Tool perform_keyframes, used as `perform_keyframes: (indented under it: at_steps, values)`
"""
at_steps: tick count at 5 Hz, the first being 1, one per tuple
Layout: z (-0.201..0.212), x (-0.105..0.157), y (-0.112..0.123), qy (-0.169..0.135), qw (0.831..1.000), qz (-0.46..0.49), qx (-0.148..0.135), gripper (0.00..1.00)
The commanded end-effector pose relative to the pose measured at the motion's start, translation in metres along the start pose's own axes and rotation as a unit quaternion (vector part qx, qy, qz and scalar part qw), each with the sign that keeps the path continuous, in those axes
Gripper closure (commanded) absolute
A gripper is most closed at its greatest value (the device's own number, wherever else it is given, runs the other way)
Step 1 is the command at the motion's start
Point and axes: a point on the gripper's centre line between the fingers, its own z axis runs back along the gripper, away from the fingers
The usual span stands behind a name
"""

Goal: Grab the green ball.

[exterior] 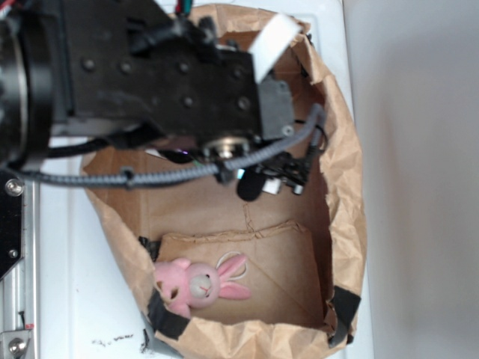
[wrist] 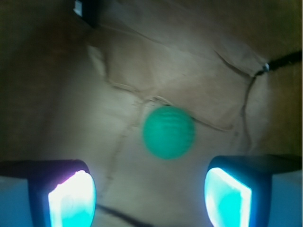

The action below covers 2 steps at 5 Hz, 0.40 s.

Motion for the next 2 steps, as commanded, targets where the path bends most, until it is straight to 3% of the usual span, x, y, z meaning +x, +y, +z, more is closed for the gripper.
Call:
perform_keyframes:
  at_steps: [1,2]
  values:
    - [-0.0023,0.0151,-0.0003,-0.044,0.999,0.013,-0.02,0.0]
    - [-0.0069,0.0173,-0.0002,-0.054,0.998,0.013,-0.017,0.0]
